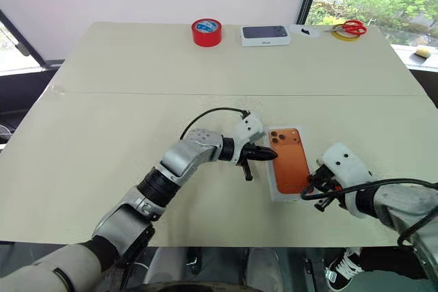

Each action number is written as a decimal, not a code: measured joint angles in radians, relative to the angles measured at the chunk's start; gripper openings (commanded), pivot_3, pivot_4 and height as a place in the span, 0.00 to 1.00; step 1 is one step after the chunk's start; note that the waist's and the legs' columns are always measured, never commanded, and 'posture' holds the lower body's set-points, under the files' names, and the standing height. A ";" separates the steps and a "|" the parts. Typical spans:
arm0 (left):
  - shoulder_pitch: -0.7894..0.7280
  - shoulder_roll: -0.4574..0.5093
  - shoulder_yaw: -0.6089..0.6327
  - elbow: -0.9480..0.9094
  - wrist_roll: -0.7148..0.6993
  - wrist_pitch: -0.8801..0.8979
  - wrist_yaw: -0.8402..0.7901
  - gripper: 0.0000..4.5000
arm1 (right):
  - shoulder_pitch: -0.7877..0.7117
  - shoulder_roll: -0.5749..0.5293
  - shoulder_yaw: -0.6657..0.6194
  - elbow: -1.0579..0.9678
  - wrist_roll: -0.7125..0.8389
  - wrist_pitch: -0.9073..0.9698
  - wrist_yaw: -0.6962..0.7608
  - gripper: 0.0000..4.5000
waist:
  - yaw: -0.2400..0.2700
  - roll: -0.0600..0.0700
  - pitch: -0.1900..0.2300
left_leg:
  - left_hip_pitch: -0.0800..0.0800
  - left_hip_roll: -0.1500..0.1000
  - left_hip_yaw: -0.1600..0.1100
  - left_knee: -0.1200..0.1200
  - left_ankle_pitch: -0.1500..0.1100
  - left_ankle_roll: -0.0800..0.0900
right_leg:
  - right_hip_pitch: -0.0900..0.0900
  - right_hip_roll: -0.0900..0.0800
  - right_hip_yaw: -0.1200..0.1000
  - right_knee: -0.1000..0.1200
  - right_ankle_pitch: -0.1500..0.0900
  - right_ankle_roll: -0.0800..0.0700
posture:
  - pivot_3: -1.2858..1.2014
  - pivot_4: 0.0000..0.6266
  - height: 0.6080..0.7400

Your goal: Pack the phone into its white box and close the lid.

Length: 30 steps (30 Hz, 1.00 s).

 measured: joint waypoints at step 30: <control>0.266 0.527 0.613 -0.185 -0.162 -0.013 0.088 0.00 | -0.346 0.216 0.098 0.351 -0.088 -0.387 -0.028 0.00 | -0.002 0.000 0.000 | 0.000 0.001 0.003 0.000 0.001 -0.002 | -0.002 0.000 0.000 0.004 0.000 0.000 | 0.52 0.24 0.93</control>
